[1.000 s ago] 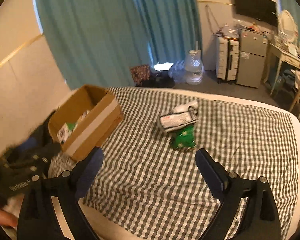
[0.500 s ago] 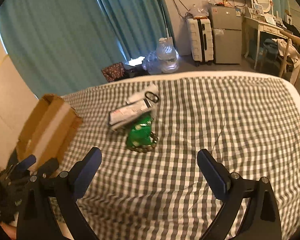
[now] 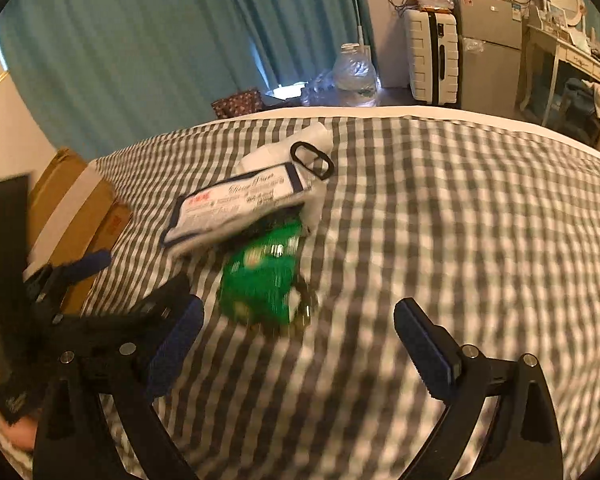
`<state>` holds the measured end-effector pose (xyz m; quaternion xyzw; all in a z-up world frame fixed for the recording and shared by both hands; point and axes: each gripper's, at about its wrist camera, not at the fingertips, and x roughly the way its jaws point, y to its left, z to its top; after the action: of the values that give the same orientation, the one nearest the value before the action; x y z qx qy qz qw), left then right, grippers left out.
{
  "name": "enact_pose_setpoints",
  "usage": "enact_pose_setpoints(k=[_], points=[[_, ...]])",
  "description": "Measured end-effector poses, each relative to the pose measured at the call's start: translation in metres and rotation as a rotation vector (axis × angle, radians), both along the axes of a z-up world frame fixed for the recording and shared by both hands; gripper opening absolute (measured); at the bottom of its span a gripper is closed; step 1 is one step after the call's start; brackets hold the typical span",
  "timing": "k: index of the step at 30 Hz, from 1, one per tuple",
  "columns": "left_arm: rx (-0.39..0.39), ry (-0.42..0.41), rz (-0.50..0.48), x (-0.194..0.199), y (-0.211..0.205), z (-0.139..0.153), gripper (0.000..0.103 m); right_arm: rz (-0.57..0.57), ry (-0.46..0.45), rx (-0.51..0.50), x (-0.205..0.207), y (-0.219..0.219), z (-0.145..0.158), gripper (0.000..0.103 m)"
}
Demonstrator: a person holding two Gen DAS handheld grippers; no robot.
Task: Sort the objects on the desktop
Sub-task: 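Grasp the wet-wipe pack with the left tool while the right tool grasps the green snack bag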
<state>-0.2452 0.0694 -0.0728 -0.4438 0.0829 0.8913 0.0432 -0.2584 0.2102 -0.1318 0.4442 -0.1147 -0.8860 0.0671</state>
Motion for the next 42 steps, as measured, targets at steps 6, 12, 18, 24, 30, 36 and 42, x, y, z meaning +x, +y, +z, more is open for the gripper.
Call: enact_pose_setpoints(k=[6,12,18,24,30,36,42], points=[[-0.036,-0.036,-0.027,-0.008,-0.012,-0.013,0.103,0.059,-0.089,-0.104,-0.036,-0.003,-0.028,0.030],[-0.008,0.019,-0.112,-0.001,0.006,-0.003,0.103,-0.008,-0.073,-0.083,-0.008,0.032,-0.009,0.030],[0.082,0.018,-0.180,0.002,0.043,0.006,0.103,-0.079,-0.063,-0.039,0.012,0.068,0.000,0.026],[0.081,0.036,-0.254,0.003,0.079,0.013,0.103,-0.195,-0.064,-0.078,0.024,0.107,-0.004,0.025],[-0.039,-0.029,-0.285,-0.035,0.111,-0.013,0.103,-0.130,-0.061,-0.208,0.029,0.109,-0.008,0.038],[-0.016,-0.115,-0.263,-0.058,0.108,-0.026,0.039,-0.023,-0.082,-0.193,0.012,0.074,-0.022,0.058],[0.082,-0.087,-0.275,-0.052,0.098,-0.013,0.021,0.003,-0.115,-0.201,-0.006,0.051,-0.041,0.031]])
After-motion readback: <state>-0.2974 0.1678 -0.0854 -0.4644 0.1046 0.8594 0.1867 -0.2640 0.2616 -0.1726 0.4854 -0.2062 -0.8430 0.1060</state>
